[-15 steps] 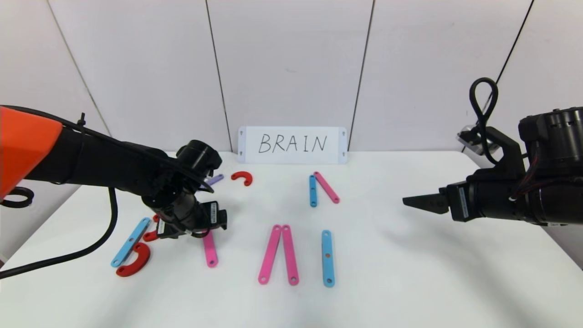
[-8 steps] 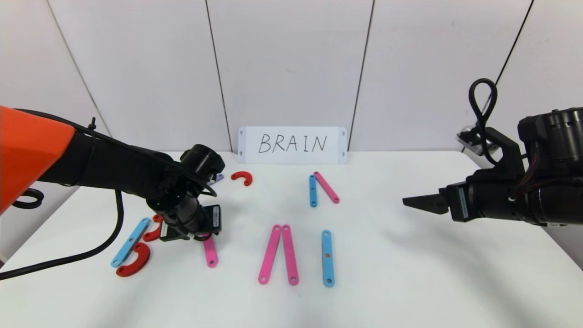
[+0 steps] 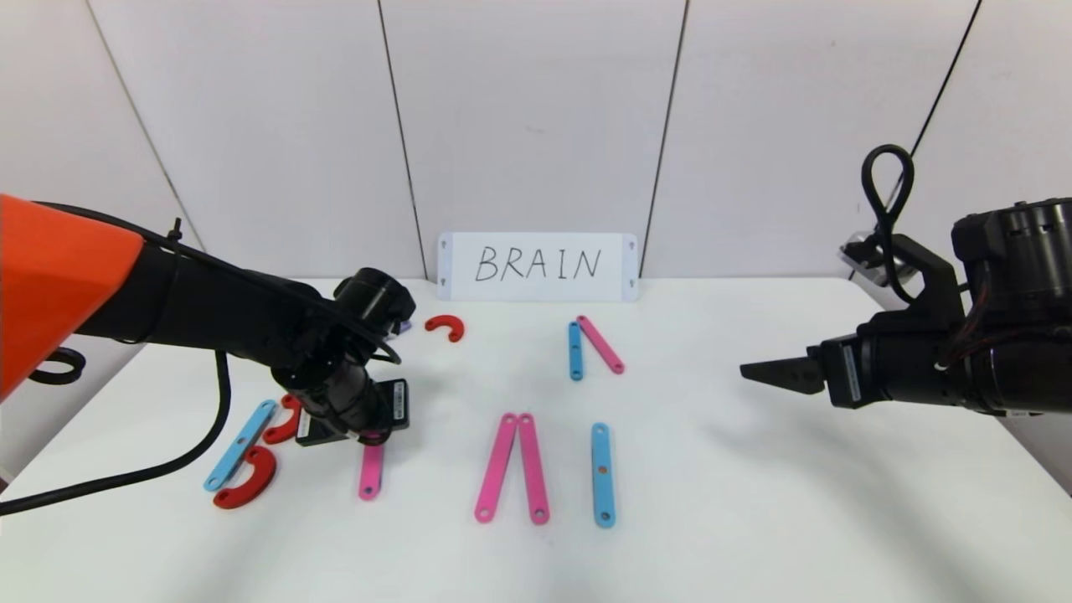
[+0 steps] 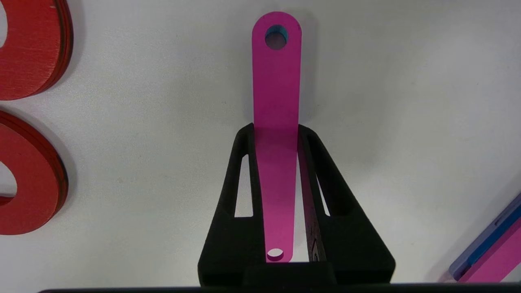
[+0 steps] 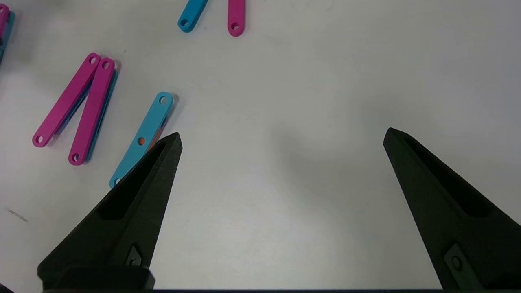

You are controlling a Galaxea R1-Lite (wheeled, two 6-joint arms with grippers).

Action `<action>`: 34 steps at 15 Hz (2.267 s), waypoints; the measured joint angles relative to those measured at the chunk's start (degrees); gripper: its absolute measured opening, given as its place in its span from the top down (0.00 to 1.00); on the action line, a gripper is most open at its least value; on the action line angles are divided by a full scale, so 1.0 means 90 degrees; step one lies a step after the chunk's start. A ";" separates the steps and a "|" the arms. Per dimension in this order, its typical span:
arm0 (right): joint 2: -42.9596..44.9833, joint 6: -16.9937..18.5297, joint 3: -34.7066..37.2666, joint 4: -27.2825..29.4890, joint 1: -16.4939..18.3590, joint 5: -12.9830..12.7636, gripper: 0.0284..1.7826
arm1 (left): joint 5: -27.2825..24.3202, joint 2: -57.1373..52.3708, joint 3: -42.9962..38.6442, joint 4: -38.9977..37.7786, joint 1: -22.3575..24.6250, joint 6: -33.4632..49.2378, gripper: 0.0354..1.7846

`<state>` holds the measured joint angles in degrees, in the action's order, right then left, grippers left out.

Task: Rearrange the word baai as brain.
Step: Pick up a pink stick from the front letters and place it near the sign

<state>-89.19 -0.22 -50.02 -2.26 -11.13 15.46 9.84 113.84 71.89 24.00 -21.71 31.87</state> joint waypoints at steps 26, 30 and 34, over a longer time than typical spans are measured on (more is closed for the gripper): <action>-0.0012 -0.0042 -0.0123 0.0000 0.0787 0.0857 0.03 | -0.1671 0.1360 0.3755 0.0070 -0.0160 -0.2081 0.85; -0.0065 -0.0061 -0.0095 0.0000 0.0784 0.0867 0.03 | -0.1671 0.1999 0.4464 0.0024 -0.0398 -0.2066 0.85; -0.0083 -0.0061 -0.0087 0.0000 0.0780 0.0870 0.03 | -0.1635 0.2414 0.4618 -0.0595 -0.0619 -0.2041 0.85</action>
<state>-89.93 -0.77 -50.80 -2.26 -4.11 23.28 -4.88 135.56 113.45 18.65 -27.28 13.49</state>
